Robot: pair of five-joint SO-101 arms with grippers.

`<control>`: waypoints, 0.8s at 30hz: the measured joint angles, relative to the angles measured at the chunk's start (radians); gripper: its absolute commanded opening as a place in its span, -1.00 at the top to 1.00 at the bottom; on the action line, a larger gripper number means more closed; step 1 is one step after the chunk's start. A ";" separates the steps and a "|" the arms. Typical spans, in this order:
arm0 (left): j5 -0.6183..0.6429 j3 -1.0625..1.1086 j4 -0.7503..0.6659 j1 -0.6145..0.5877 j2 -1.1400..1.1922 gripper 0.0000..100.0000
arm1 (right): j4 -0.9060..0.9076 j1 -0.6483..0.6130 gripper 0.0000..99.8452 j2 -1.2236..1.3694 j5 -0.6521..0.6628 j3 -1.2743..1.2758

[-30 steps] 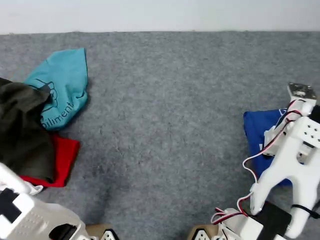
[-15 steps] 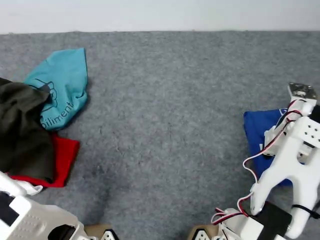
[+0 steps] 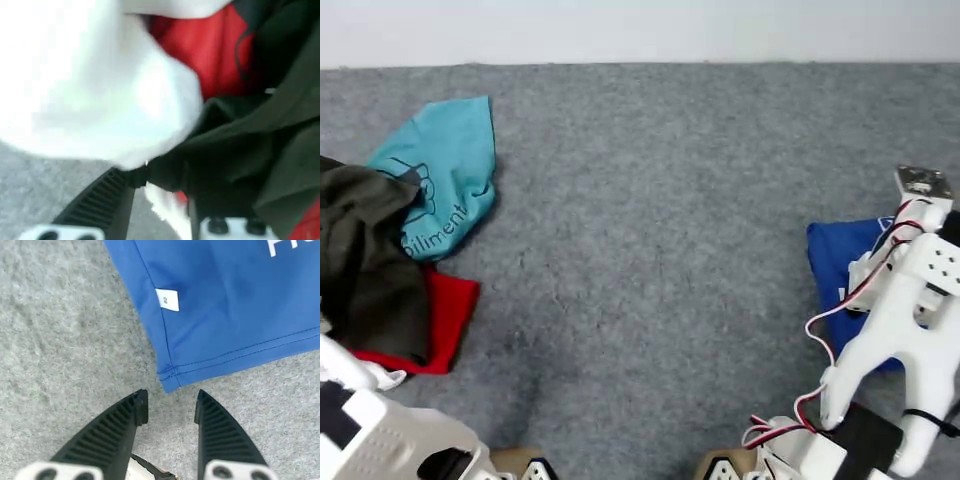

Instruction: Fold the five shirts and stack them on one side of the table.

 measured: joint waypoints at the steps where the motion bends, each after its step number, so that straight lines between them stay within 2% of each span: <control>1: 0.000 0.000 -0.003 0.017 0.000 0.98 | 0.000 0.000 0.67 0.000 0.000 0.000; 12: 0.000 -0.018 0.021 0.235 -0.003 0.98 | 0.000 0.000 0.67 0.000 0.000 0.000; 19: -0.002 -0.293 0.255 0.405 -0.003 0.98 | 0.000 0.000 0.67 0.000 0.000 0.012; 24: -0.005 -0.575 0.448 0.606 -0.003 0.98 | 0.000 0.000 0.67 0.000 0.000 0.066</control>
